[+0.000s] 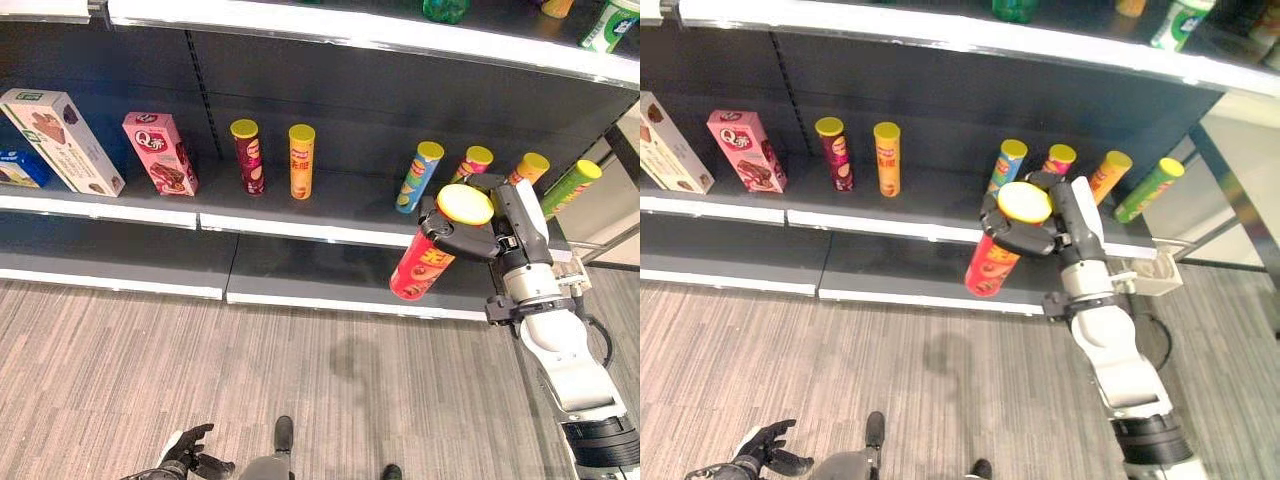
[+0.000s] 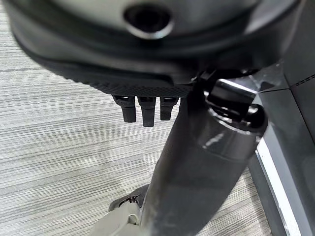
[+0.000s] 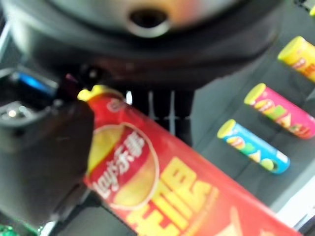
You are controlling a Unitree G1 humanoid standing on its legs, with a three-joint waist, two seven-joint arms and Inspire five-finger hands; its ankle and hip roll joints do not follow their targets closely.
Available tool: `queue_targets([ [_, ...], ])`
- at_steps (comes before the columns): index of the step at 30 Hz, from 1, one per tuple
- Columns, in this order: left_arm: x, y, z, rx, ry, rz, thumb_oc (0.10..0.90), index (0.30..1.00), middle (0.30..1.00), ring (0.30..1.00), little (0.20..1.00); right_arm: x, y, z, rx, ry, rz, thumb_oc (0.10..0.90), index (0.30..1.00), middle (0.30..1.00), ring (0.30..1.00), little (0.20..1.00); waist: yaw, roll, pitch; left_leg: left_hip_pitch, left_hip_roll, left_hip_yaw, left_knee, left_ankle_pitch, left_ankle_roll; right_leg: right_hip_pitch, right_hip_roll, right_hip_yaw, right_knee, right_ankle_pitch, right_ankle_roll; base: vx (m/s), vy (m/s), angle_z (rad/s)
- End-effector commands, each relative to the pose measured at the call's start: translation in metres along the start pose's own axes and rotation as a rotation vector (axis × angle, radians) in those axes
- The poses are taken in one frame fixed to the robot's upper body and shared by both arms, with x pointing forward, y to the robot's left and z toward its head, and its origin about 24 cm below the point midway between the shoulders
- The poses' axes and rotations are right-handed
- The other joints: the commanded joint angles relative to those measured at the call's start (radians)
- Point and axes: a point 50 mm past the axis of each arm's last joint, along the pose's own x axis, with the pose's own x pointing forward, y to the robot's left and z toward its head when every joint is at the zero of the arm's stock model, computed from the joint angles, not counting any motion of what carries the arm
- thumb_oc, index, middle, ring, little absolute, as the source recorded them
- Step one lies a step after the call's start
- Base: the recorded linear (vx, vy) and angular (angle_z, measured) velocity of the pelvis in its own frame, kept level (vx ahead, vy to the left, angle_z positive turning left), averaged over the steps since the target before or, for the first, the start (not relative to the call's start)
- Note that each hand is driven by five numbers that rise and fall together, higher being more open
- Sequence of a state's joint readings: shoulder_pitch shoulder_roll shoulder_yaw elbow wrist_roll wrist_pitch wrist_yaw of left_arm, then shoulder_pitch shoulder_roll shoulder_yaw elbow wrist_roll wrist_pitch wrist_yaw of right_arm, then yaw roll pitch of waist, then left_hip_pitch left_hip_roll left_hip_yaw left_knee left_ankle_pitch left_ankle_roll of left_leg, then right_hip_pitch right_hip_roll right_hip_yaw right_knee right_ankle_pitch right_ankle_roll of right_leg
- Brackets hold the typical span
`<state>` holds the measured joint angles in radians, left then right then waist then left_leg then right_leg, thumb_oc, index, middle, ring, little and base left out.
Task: Put the goods on the table back onto the shelves and tidy them up.
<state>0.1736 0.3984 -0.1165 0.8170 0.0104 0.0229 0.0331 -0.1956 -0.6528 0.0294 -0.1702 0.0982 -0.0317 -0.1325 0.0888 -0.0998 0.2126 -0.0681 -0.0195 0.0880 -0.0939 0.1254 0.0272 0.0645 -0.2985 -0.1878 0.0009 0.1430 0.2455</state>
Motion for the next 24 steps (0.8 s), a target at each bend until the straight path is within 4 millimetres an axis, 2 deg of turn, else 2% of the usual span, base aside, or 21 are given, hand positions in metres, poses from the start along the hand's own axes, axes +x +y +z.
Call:
queue_targets([
  [1, -0.002, 0.018, 0.0, 0.063, -0.022, 0.047, 0.8, 0.9, 0.9, 0.9, 0.9, 0.017, -0.025, 0.051, 0.01, -0.279, -0.118, 0.4, 0.3, 0.3, 0.3, 0.3, 0.014, 0.019, -0.074, 0.016, -0.01, -0.085, 0.007, -0.151, 0.008, -0.034, -0.017, 0.014, 0.097, 0.035, 0.001, 0.0, 0.0, 0.0],
  [17, -0.002, 0.019, 0.0, 0.066, -0.024, 0.049, 0.8, 0.9, 0.9, 0.9, 0.9, 0.016, -0.023, 0.049, 0.023, -0.273, -0.112, 0.4, 0.3, 0.3, 0.3, 0.3, 0.016, 0.011, -0.074, 0.019, -0.01, -0.095, 0.01, -0.158, 0.01, -0.03, -0.019, 0.014, 0.095, 0.057, 0.006, 0.0, -0.001, 0.02],
  [20, -0.002, 0.021, -0.001, 0.071, -0.017, 0.05, 0.8, 0.9, 0.9, 0.9, 0.9, 0.013, -0.027, 0.044, 0.01, -0.248, -0.122, 0.4, 0.3, 0.3, 0.3, 0.3, 0.01, 0.009, -0.063, 0.02, -0.02, -0.11, 0.02, -0.159, 0.022, -0.055, -0.029, 0.044, 0.174, 0.113, 0.007, 0.0, 0.053, 0.1],
  [21, -0.002, 0.021, -0.001, 0.071, -0.017, 0.05, 0.8, 0.9, 0.9, 0.9, 0.9, 0.013, -0.027, 0.044, 0.01, -0.248, -0.123, 0.4, 0.3, 0.3, 0.3, 0.3, 0.011, 0.009, -0.064, 0.019, -0.02, -0.109, 0.02, -0.158, 0.023, -0.061, -0.03, 0.047, 0.179, 0.112, 0.007, 0.04, 0.31, 0.33],
  [22, -0.003, 0.023, -0.002, 0.076, -0.014, 0.048, 0.8, 0.9, 0.9, 0.9, 0.9, 0.012, -0.028, 0.043, -0.008, -0.235, -0.131, 0.4, 0.3, 0.3, 0.3, 0.3, -0.008, 0.046, -0.03, 0.054, -0.022, -0.134, 0.022, -0.167, 0.055, -0.166, -0.026, 0.125, 0.399, 0.177, -0.026, 0.04, 0.271, 0.34],
  [23, -0.003, 0.023, -0.002, 0.076, -0.014, 0.048, 0.8, 0.9, 0.9, 0.9, 0.9, 0.012, -0.028, 0.043, -0.008, -0.235, -0.131, 0.4, 0.3, 0.3, 0.3, 0.3, -0.006, 0.045, -0.028, 0.056, -0.021, -0.132, 0.022, -0.168, 0.054, -0.169, -0.026, 0.128, 0.407, 0.172, -0.027, 0.13, 0.341, 0.09],
  [24, -0.003, 0.025, 0.001, 0.074, -0.022, 0.051, 0.8, 0.9, 0.9, 0.9, 0.9, 0.011, -0.027, 0.039, -0.006, -0.221, -0.131, 0.4, 0.3, 0.3, 0.3, 0.3, -0.015, 0.057, -0.021, 0.081, -0.019, -0.141, 0.017, -0.179, 0.057, -0.208, 0.02, 0.123, 0.413, 0.082, -0.052, 0.2, 0.089, 0.07],
])
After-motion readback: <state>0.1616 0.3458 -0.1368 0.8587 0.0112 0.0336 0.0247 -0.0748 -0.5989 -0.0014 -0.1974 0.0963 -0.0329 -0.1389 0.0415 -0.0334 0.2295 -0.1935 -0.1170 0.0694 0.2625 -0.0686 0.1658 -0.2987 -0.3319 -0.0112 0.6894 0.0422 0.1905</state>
